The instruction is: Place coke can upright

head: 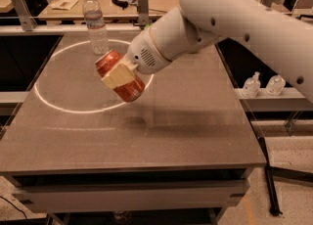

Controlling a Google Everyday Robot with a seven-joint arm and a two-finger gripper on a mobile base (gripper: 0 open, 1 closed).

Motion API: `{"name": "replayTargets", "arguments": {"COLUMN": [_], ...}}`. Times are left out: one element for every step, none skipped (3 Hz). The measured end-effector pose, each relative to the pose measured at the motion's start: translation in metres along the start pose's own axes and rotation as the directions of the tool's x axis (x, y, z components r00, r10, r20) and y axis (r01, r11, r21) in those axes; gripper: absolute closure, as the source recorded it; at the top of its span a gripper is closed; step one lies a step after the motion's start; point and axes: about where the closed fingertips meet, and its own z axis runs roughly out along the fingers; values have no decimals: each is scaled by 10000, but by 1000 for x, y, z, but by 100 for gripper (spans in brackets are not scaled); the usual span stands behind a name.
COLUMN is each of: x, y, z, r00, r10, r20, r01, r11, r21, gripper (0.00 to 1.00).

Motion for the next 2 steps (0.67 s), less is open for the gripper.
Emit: {"name": "replayTargets", "arguments": {"x": [8,15], "y": [-1,-2], "z": [4,3], "r00": [9870,9592], "r10": [-253,-882], "r20": [1586,2686], "r01": [329,1073], "r11": [9984,9926], "r21": [-458,-571], "gripper": [100,100]}}
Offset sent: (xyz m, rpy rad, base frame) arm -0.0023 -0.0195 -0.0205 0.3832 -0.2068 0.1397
